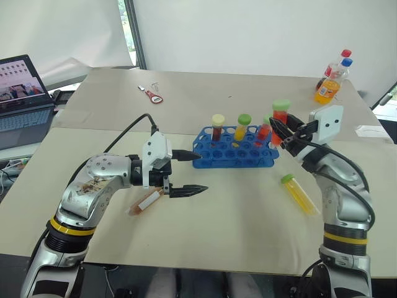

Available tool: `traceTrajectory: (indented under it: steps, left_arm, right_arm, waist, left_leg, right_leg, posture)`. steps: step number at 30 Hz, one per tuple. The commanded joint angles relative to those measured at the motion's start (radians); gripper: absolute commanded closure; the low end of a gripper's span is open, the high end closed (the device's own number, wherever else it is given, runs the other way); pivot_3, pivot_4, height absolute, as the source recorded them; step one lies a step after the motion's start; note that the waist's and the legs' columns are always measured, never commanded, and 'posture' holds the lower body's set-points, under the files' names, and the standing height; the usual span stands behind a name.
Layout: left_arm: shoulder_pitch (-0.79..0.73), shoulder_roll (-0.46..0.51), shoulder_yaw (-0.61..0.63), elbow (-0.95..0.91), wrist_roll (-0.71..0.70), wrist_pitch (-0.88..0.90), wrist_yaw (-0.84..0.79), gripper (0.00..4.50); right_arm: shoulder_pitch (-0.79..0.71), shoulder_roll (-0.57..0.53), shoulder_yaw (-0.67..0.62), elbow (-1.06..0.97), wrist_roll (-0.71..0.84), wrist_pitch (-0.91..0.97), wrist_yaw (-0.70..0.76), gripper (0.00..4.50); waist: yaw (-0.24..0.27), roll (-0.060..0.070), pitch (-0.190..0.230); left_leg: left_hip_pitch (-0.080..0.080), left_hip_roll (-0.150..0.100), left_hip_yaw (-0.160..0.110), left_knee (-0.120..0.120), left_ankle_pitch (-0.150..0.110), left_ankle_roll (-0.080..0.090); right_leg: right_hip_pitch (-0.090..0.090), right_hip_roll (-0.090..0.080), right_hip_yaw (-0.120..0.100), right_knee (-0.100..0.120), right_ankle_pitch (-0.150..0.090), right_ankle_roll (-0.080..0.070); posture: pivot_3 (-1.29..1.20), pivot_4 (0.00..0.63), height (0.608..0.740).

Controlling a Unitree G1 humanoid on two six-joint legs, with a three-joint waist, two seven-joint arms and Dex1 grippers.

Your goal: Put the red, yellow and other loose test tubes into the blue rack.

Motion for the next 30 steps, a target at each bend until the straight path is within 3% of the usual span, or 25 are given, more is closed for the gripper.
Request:
traceTrajectory:
  steps: [1, 20, 30]
  left_arm:
    - [-0.028, -0.001, 0.005, -0.025, -0.028, 0.019, -0.003, 0.00]
    - [-0.011, -0.022, 0.010, -0.024, -0.021, 0.007, 0.023, 0.00]
    - [-0.019, -0.053, 0.017, -0.016, -0.024, 0.019, 0.073, 0.00]
  right_arm:
    - [0.006, -0.001, 0.014, 0.038, -0.006, -0.101, -0.024, 3.48]
    - [-0.001, 0.055, 0.102, 0.178, -0.016, -0.252, -0.123, 3.49]
    - [0.017, 0.141, 0.117, 0.215, -0.038, -0.329, -0.225, 3.49]
  waist:
    - [-0.006, 0.000, 0.000]
    - [-0.013, 0.000, 0.000]
    - [-0.016, 0.000, 0.000]
  left_leg:
    - [0.000, 0.000, 0.000, 0.000, 0.000, 0.000]
    - [0.000, 0.001, -0.001, -0.001, 0.000, 0.000]
    - [0.000, 0.001, -0.001, 0.000, 0.000, 0.000]
  right_leg:
    - [0.000, 0.000, 0.000, 0.000, 0.000, 0.000]
    - [0.000, 0.000, 0.000, 0.001, 0.000, 0.000]
    - [0.000, 0.000, 0.000, 0.001, 0.000, 0.000]
  posture:
    - [0.00, 0.150, 0.706]
    - [0.00, 0.150, 0.706]
    - [0.00, 0.150, 0.706]
